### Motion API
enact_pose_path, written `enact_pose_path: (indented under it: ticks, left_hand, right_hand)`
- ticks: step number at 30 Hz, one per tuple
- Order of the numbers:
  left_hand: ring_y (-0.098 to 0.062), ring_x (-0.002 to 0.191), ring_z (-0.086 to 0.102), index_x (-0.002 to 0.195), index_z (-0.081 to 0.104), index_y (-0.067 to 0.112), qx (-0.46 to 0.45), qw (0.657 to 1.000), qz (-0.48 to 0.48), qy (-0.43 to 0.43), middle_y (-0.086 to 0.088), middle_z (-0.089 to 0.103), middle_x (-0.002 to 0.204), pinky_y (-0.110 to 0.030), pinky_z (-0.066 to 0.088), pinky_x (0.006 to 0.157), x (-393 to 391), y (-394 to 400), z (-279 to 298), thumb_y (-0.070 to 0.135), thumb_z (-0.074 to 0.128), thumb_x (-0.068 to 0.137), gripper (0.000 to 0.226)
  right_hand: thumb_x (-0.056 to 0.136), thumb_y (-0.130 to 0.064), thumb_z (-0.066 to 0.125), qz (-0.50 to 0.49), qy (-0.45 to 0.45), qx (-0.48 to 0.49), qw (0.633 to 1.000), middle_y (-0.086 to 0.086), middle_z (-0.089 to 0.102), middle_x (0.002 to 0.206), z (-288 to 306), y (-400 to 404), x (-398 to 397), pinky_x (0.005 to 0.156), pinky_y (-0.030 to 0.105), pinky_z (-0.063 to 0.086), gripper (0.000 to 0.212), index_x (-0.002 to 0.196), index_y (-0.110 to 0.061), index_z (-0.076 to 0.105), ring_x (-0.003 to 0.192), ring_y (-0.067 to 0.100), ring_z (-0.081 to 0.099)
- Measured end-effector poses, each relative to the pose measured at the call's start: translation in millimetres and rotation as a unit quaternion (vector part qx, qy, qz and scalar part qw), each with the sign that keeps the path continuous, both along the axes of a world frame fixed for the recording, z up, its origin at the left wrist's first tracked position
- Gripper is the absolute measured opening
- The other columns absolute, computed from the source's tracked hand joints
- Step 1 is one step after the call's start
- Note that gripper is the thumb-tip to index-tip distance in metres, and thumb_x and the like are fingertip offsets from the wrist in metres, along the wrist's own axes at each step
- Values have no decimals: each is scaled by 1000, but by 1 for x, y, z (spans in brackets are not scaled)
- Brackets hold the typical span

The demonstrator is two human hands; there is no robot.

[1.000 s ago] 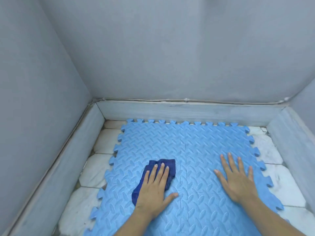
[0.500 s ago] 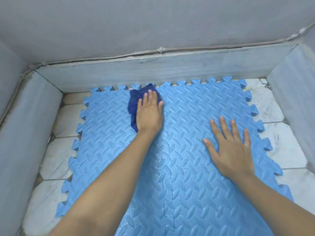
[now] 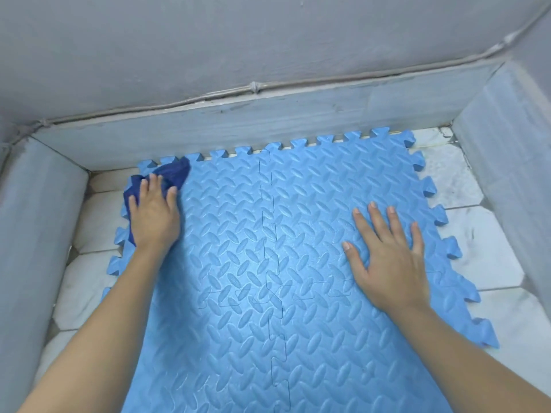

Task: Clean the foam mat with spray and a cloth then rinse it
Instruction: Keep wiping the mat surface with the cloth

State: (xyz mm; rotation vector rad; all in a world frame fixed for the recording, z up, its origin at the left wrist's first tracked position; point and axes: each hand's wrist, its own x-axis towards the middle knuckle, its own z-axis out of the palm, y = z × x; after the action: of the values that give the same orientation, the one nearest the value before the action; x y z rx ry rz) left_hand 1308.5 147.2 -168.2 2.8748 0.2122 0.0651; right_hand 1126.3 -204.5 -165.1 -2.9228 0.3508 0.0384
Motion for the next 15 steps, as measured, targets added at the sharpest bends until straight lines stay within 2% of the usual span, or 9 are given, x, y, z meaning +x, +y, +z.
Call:
enact_pose_path:
  ticks: [3, 5, 8, 10, 13, 15]
  left_hand:
    - [-22, 147, 16, 150, 22, 6, -17, 1000, -16, 18, -10, 24, 158, -44, 7, 120, -16, -15, 4, 35, 23, 104, 55]
    - [-21, 147, 16, 150, 24, 11, -18, 994, -106, 22, -6, 23, 158, -41, 8, 120, -42, -54, 7, 38, 22, 103, 55]
    - [-17, 148, 13, 151, 24, 18, -2, 959, -280, 28, 2, 20, 159, -34, 2, 119, -100, -133, 10, 44, 16, 99, 59]
    - [-15, 148, 11, 151, 21, 19, 12, 941, -336, 37, 5, 17, 160, -33, -2, 118, -124, -167, 6, 42, 19, 100, 57]
    - [-12, 147, 13, 151, 21, 18, 28, 947, -319, 14, 5, 18, 159, -39, 6, 121, -118, -156, 6, 41, 24, 101, 55]
    - [-13, 148, 12, 151, 21, 19, 28, 969, -243, 16, 4, 16, 160, -39, 6, 120, -104, -114, 3, 42, 24, 101, 55]
  right_hand:
    - [97, -58, 25, 0, -11, 1, 1000, -5, 21, 163, -3, 1, -1, 121, 50, 1, 61, 153, -32, 27, 152, 20, 9]
    - [97, -57, 26, 1, -17, 2, 1000, -5, 21, 162, -3, 1, 1, 121, 49, 0, 61, 153, -32, 27, 152, 20, 10]
    - [96, -50, 28, 2, -28, 19, 999, -4, 25, 161, -3, 0, -1, 121, 50, 2, 60, 152, -30, 31, 151, 21, 14]
    - [93, -46, 29, -2, -36, 44, 998, -4, 28, 160, -5, -2, -3, 121, 49, 2, 60, 150, -29, 36, 151, 21, 16]
    - [94, -40, 35, 11, -19, 97, 995, -4, 27, 161, 3, -7, 2, 121, 45, -2, 57, 150, -29, 37, 151, 18, 14]
    - [100, -30, 42, 22, 19, 115, 993, -2, 20, 163, 9, -19, -4, 122, 45, -3, 53, 151, -31, 29, 152, 19, 8]
